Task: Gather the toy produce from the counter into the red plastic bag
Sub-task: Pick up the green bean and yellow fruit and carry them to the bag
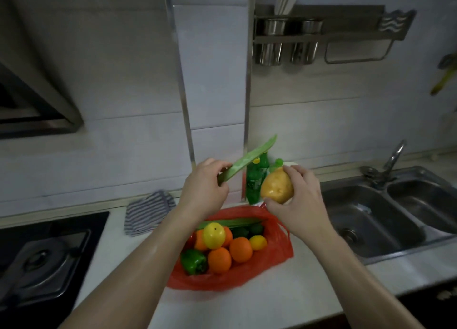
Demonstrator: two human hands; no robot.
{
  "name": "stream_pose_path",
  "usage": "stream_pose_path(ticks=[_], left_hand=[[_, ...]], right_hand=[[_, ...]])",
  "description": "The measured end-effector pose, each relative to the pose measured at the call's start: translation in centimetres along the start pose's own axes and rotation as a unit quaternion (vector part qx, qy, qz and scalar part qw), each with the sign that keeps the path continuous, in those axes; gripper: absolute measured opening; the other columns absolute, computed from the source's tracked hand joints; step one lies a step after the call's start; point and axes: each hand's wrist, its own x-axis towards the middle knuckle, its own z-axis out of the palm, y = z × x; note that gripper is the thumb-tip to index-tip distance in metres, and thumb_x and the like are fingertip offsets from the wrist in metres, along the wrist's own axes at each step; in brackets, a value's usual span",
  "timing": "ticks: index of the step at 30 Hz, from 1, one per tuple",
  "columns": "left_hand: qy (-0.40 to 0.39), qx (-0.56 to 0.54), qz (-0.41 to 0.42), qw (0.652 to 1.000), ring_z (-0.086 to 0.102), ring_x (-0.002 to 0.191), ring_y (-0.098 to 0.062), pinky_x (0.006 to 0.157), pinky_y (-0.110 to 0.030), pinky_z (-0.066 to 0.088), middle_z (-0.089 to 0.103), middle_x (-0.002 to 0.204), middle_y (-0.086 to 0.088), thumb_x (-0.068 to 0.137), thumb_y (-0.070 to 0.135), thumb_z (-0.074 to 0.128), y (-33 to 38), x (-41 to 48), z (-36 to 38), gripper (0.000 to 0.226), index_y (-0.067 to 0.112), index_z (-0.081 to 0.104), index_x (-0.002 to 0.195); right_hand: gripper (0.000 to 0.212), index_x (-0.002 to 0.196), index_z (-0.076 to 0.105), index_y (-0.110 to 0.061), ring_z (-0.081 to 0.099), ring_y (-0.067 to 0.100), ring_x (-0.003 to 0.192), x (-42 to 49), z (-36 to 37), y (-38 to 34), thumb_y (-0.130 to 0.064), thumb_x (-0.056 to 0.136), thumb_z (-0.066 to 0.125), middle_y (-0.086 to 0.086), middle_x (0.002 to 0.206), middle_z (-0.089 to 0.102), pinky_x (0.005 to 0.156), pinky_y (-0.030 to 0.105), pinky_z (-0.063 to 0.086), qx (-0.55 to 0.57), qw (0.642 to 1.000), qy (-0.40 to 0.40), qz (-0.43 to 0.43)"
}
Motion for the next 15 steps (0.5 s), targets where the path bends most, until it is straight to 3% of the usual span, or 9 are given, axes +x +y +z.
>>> stream_pose_path(ticks=[4,10,15], left_hand=[[-0.044,0.0,-0.004,0.999,0.058,0.095,-0.014,0.082,-0.037,0.052,0.06,0.107,0.006,0.075,0.011,0.063,-2.1,0.6,1.4,0.044,0.025,0.064,0.118],[-0.097,-0.007,-0.026,0.995,0.057,0.088,-0.015,0.077,-0.041,0.053,0.059,0.101,0.005,0.079,0.014,0.065,-3.3,1.2,4.9,0.037,0.024,0.066,0.114],[-0.124,-0.008,-0.064,0.99,0.054,0.084,-0.011,0.074,-0.036,0.052,0.055,0.096,0.008,0.079,0.014,0.066,-3.5,2.4,7.6,0.037,0.024,0.066,0.114]], right_hand=[[0.081,0.136,0.044,-0.019,0.031,0.02,0.125,-0.3,2.4,0.6,-0.037,0.064,0.076,-0.003,0.132,0.036,0.103,0.03,0.03,-0.008,0.999,-0.028,0.023],[0.082,0.139,0.038,-0.024,0.027,0.015,0.129,1.1,4.3,3.3,-0.038,0.067,0.076,-0.005,0.135,0.032,0.1,0.028,0.027,-0.014,0.996,-0.076,0.043],[0.082,0.139,0.035,-0.028,0.026,0.014,0.129,3.9,5.5,6.3,-0.038,0.069,0.075,-0.008,0.137,0.029,0.097,0.027,0.027,-0.005,0.992,-0.121,0.044]])
